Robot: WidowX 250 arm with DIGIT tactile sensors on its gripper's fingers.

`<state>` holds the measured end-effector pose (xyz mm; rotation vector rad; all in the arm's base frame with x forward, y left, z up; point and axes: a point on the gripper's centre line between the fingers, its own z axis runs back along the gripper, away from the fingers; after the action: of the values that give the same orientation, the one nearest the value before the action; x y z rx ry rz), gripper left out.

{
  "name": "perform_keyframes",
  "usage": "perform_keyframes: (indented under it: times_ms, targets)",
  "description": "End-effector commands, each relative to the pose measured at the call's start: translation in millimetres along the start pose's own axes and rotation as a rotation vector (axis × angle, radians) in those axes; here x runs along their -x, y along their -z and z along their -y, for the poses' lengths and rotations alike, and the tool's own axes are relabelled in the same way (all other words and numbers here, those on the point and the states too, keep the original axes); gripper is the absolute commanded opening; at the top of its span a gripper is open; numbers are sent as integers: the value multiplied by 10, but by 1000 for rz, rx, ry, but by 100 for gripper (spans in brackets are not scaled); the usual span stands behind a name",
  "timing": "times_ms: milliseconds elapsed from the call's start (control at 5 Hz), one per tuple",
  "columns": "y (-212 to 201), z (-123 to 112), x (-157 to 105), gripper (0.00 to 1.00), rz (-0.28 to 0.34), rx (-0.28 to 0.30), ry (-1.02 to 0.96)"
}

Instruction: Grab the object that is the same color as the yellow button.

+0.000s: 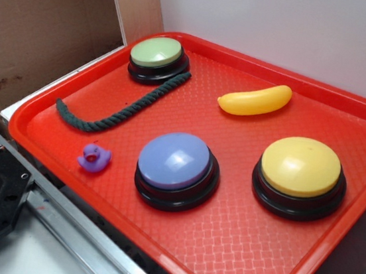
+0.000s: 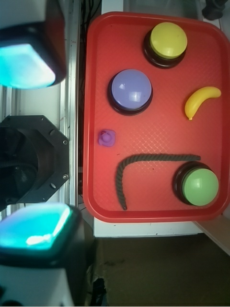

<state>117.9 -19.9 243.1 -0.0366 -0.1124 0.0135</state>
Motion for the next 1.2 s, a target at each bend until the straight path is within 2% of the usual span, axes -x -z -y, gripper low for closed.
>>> perform_keyframes:
  times_ms: [0, 200, 400, 600, 800, 1000]
  targets:
    - [0, 0, 0, 100, 0, 0, 0]
    - [96, -119, -368, 100, -49, 0, 5]
    - [177, -191, -868, 100, -80, -10, 52]
    - [311, -157, -1342, 100, -117, 2, 132]
    - [453, 26, -1645, 100, -143, 5, 253]
    - [712, 593, -1808, 100, -184, -41, 481]
